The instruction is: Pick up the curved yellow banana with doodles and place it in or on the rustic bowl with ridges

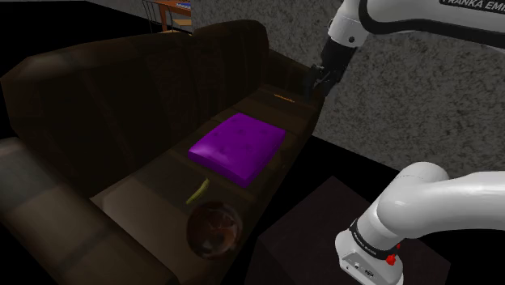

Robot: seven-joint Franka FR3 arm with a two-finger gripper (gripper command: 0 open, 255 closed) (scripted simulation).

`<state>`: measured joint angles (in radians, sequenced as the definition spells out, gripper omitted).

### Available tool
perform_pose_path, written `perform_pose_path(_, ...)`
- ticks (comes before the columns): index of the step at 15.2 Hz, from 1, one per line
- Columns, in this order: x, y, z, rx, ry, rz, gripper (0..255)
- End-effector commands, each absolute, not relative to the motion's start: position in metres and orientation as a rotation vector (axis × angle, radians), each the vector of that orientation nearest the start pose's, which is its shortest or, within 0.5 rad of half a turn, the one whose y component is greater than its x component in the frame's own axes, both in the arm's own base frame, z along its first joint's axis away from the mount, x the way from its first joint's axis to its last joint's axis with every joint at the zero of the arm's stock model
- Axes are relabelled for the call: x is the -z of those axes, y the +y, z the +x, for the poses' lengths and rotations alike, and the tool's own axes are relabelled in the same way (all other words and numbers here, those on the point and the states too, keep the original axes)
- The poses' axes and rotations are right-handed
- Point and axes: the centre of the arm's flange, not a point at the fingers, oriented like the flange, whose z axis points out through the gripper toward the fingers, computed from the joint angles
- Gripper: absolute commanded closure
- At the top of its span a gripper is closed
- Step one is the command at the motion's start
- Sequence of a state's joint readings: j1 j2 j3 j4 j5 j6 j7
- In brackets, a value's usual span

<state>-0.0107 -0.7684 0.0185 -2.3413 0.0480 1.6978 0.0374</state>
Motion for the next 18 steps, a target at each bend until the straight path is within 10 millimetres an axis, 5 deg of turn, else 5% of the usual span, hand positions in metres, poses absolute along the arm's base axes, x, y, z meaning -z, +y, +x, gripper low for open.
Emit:
perform_pose_path(1,-0.604,0.009,0.325,0.193,0.057,-3.098,0)
perform_pose_path(18,-0.435,0.136,0.406,0.05,0.651,-3.022,0)
